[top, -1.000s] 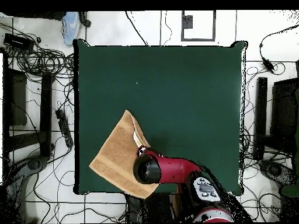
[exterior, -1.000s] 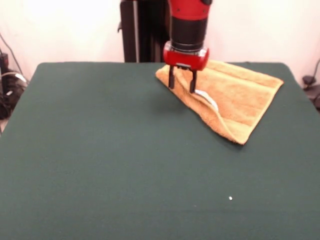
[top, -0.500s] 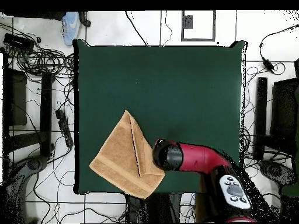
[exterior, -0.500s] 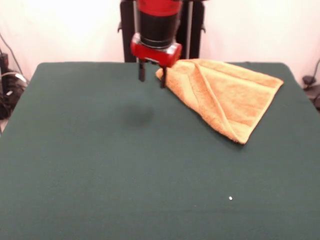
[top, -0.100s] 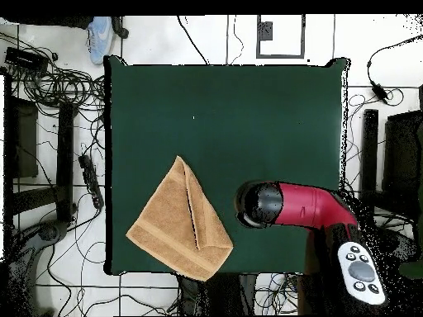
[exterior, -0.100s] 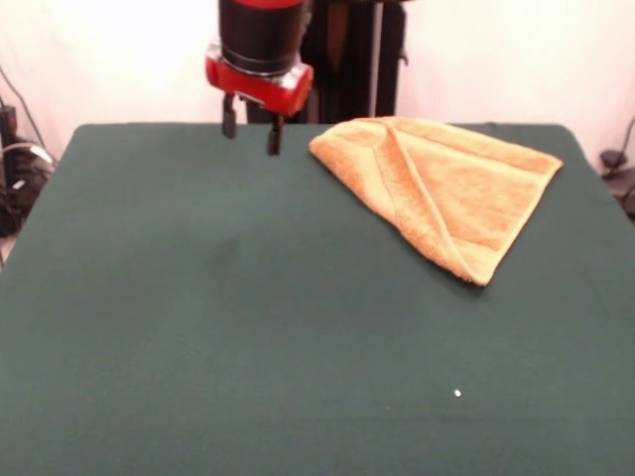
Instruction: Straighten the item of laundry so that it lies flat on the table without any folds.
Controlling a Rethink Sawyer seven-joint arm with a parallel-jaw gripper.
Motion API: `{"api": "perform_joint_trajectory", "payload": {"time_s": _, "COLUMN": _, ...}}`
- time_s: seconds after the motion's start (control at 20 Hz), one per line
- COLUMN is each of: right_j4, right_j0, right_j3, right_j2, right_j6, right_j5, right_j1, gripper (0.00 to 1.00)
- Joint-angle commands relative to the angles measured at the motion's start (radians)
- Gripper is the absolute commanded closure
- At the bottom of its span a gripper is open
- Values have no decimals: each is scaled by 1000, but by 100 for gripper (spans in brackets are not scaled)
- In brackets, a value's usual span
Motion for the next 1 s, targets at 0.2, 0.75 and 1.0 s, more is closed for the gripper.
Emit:
{"api": "perform_joint_trajectory", "payload": {"time_s": 0.2, "right_j4": -20, "right_j0": 18, "right_j3": -28, "right_j2": 173, "right_j6": -155, "right_j5": 92, "right_j1": -18, "gripper": 0}}
{"api": "perform_joint_trajectory", "payload": {"time_s": 0.75, "right_j4": 12, "right_j0": 66, "right_j3": 145, "right_j2": 169, "right_j6": 72, "right_j5": -184, "right_j1": 6, "gripper": 0}}
{"api": "perform_joint_trajectory", "payload": {"time_s": 1.0, "right_j4": 30, "right_j0": 99, "right_j3": 189, "right_j2": 154, "right_j6": 125, "right_j5": -243, "right_j1": 12, "gripper": 0}}
